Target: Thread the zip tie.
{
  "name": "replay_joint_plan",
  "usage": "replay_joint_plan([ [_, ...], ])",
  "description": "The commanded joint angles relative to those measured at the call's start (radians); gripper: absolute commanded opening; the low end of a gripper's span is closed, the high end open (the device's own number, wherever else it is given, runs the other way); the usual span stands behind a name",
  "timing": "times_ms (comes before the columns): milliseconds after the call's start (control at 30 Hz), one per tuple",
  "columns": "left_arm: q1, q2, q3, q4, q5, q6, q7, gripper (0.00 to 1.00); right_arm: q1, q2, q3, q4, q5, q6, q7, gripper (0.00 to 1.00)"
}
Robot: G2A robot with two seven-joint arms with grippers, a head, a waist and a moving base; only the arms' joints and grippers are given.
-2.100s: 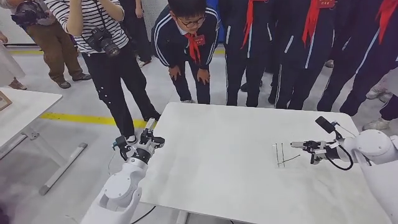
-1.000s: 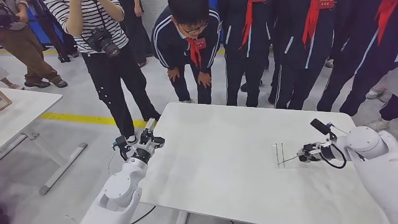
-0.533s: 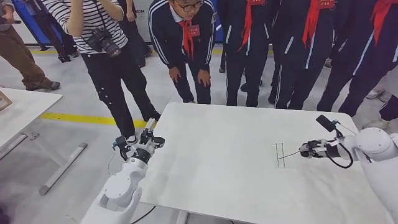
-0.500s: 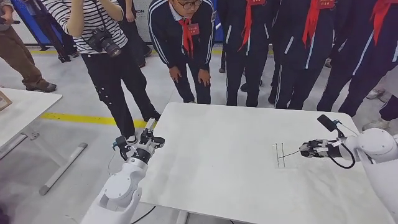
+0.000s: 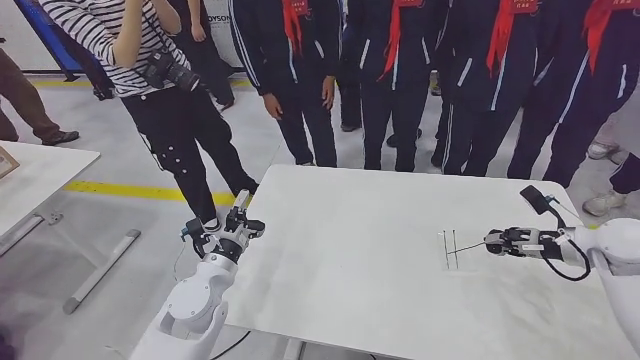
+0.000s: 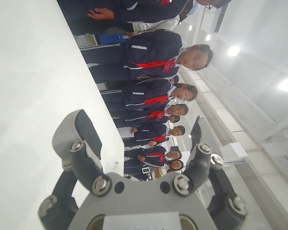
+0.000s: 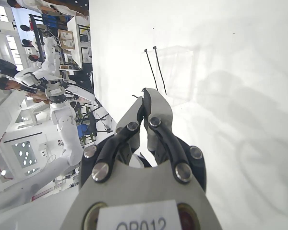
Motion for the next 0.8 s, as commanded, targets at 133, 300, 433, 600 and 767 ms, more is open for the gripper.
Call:
replay_joint_plan([
  [133, 0.000, 0.000, 0.000, 0.000, 0.000, 0.000, 0.000, 1.00, -0.050, -0.002, 0.010, -0.034, 0.070, -0.040, -0.064, 0.00],
  [300, 0.000, 0.000, 0.000, 0.000, 0.000, 0.000, 0.000, 1.00, -0.109, -0.010, 0.005, -0.092, 0.191, -0.105, -0.075, 0.00],
  [433, 0.000, 0.000, 0.000, 0.000, 0.000, 0.000, 0.000, 1.00, -0.133, -0.020, -0.029, -0.130, 0.249, -0.113, -0.076, 0.00],
  [600, 0.000, 0.000, 0.000, 0.000, 0.000, 0.000, 0.000, 1.00, -0.134, -0.022, -0.036, -0.132, 0.256, -0.112, -0.069, 0.00],
  [767, 0.000, 0.000, 0.000, 0.000, 0.000, 0.000, 0.000, 1.00, -0.134, -0.022, -0.036, -0.132, 0.256, -0.112, -0.069, 0.00],
])
